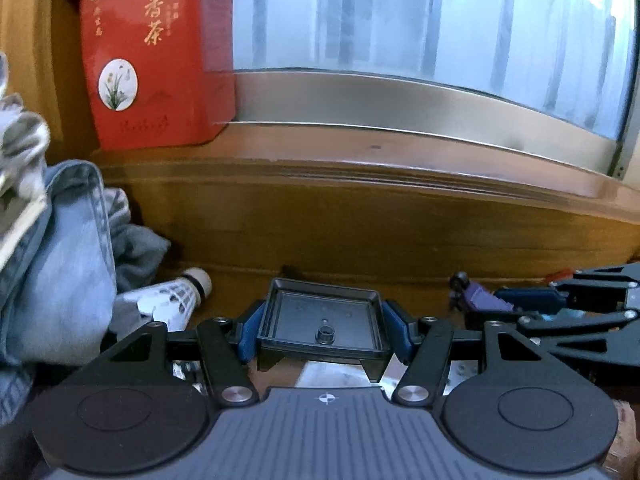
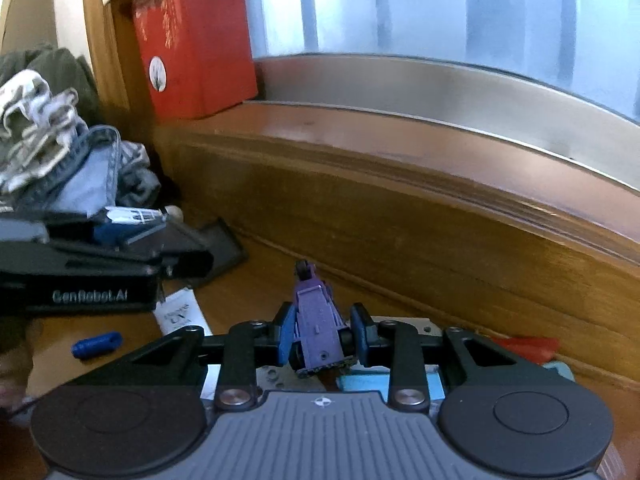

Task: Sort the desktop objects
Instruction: 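Lift the purple toy robot with the right tool while the left tool grasps a black phone holder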

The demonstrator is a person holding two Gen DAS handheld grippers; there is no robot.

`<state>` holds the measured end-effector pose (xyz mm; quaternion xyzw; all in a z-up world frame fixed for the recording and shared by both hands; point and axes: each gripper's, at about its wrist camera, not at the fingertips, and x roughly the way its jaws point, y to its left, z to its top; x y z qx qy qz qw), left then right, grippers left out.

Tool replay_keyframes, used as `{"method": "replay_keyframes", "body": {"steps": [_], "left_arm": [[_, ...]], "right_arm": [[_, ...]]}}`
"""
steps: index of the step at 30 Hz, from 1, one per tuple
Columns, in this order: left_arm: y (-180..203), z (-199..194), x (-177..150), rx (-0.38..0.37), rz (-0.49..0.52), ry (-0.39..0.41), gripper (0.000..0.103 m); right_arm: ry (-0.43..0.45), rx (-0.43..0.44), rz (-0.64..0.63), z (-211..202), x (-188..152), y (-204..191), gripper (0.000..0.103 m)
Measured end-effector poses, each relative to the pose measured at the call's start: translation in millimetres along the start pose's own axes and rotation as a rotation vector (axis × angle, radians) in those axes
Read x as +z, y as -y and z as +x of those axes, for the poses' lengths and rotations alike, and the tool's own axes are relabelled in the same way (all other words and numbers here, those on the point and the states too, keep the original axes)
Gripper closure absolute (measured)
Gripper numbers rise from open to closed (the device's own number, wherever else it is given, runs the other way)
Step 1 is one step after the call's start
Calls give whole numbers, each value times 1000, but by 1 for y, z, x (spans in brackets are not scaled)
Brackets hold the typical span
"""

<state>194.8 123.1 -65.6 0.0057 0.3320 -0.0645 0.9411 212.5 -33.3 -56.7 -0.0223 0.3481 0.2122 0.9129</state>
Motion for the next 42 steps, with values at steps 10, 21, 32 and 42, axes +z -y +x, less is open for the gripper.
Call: {"method": "replay_keyframes", "body": {"steps": [10,21,32,42], "left_arm": [[17,-25,-8,-89,4,-5,42],[42,-58,-25,-166,63,-2,42],[72,-84,-33,-221,127,32,42],[119,-111,-39,-209,141,58,42]], "right_arm": [[-14,-24,120,-53,-25,-8,71],[25,-116,230,-115,-60,-13,71],[81,-187,291,-171,-92,-12,71],[122,-190,322,-219,-116,18,71]]}}
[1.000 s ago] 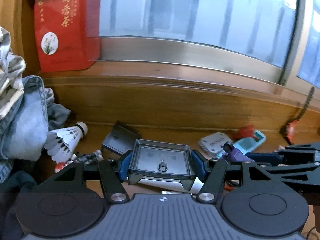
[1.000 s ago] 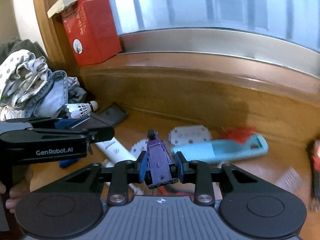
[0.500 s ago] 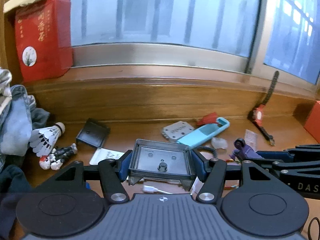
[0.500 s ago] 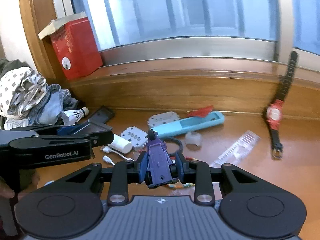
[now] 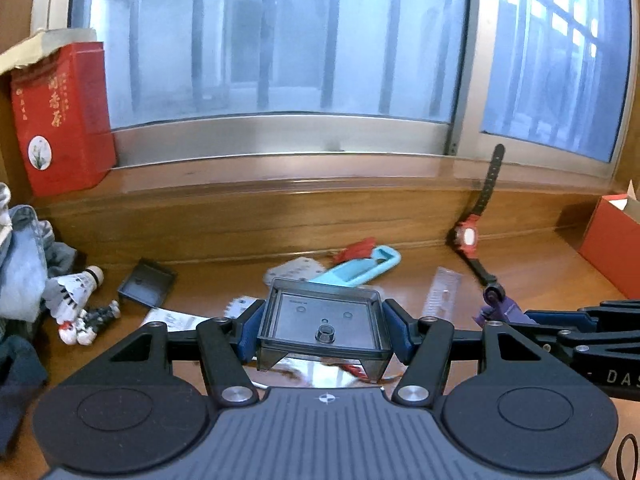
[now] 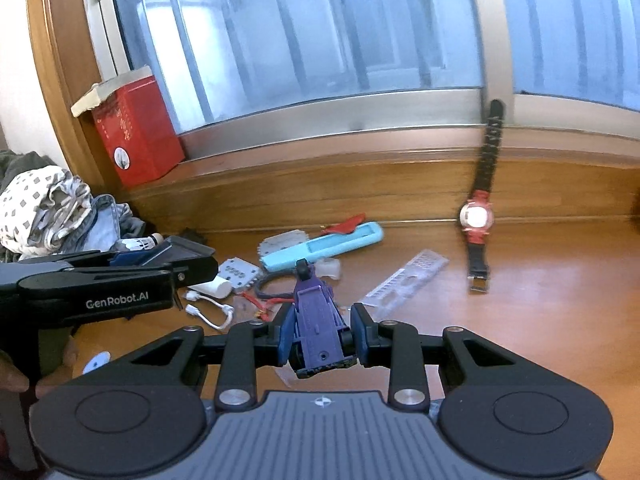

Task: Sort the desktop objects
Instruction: 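Lift the purple toy robot with the right tool while the left tool grasps a black phone holder, then carry the toy robot and black holder in both tools toward the cardboard box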

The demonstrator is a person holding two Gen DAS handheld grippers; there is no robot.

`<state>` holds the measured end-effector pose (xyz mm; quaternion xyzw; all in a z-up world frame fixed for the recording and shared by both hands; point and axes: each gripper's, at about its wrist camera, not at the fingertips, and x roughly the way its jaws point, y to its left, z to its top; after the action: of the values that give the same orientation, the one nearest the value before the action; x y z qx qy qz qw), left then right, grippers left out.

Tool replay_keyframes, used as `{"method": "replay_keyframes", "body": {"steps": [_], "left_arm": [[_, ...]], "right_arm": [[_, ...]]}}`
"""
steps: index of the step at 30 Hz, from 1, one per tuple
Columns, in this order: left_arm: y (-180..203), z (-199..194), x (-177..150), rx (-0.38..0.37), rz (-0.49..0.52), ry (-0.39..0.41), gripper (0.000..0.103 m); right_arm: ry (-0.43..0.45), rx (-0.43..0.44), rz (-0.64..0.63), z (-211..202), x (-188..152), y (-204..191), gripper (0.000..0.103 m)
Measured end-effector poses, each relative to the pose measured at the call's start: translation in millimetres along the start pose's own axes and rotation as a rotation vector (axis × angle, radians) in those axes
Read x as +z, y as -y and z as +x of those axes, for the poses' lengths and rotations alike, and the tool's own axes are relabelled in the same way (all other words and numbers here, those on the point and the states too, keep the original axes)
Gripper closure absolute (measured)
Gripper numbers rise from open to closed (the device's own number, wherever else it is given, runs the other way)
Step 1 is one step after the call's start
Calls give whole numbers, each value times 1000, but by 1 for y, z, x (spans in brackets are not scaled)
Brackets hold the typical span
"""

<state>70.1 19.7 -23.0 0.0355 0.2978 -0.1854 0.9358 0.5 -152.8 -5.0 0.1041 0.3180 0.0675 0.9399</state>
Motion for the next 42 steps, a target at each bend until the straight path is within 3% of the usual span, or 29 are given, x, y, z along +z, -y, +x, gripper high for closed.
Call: {"method": "replay_keyframes", "body": {"steps": [25,30,42], "left_arm": [[172,-14,-20,31,-27,-18,42],[189,-10,-11,-1,20,-12,42],[220,8,1,-129,102,4,42]], "right_arm": [[4,39,-19,-103,-27,150,71],[29,27,14,-114,-28,164,71],[107,-115,112,-141,-37,188,71]]}}
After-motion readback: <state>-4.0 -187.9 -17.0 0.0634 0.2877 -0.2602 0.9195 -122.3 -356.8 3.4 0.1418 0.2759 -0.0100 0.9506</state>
